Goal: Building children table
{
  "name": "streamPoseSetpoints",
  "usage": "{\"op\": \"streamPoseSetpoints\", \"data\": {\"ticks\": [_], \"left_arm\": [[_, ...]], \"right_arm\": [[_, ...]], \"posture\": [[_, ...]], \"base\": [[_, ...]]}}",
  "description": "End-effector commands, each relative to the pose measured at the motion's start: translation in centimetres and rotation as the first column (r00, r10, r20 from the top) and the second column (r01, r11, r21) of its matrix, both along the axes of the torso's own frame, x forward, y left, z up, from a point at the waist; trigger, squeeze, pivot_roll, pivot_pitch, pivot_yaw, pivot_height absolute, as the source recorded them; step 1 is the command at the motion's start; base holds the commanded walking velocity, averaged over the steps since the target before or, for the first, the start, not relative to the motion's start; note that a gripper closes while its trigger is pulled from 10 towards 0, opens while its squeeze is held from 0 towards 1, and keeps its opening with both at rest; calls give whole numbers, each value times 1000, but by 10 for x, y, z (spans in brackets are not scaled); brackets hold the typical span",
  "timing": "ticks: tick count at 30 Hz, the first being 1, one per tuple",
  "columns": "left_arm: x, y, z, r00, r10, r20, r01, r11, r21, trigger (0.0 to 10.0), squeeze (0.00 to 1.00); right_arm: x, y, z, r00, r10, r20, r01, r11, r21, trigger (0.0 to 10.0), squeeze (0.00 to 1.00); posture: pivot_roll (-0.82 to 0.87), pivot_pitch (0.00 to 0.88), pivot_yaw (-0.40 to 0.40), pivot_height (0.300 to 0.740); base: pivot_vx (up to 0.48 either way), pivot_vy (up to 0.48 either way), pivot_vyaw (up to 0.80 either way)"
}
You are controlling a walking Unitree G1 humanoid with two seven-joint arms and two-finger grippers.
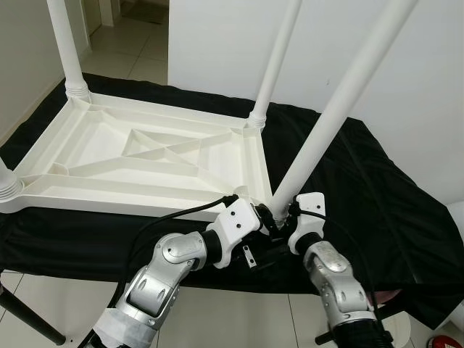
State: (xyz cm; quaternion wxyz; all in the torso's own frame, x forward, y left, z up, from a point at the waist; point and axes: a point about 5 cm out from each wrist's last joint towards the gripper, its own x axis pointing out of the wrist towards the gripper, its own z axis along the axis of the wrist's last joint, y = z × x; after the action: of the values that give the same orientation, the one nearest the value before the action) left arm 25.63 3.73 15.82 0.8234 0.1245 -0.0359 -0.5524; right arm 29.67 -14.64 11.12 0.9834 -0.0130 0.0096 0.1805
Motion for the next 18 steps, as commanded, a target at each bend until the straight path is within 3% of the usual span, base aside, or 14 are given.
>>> {"op": "streamPoseSetpoints", "data": {"ticks": [1,9,18], "left_arm": [[-1,-3,1,1000,24,8,-23,1000,-11,10000,0],[-3,-1,-1,1000,7,2,-7,1000,8,10000,0],[-4,1,-2,1000,5,2,-6,1000,20,10000,0]], "right_arm": [[0,-9,-3,1000,23,-3,-23,1000,-7,10000,0],[9,-13,6,982,186,26,-185,982,-32,10000,0],[23,-1,5,945,327,14,-325,943,-64,10000,0]], "posture": [[22,0,-165,740],[30,0,-155,740],[45,0,-154,740]], "base": [[0,0,0],[0,0,0],[0,0,0]]}}
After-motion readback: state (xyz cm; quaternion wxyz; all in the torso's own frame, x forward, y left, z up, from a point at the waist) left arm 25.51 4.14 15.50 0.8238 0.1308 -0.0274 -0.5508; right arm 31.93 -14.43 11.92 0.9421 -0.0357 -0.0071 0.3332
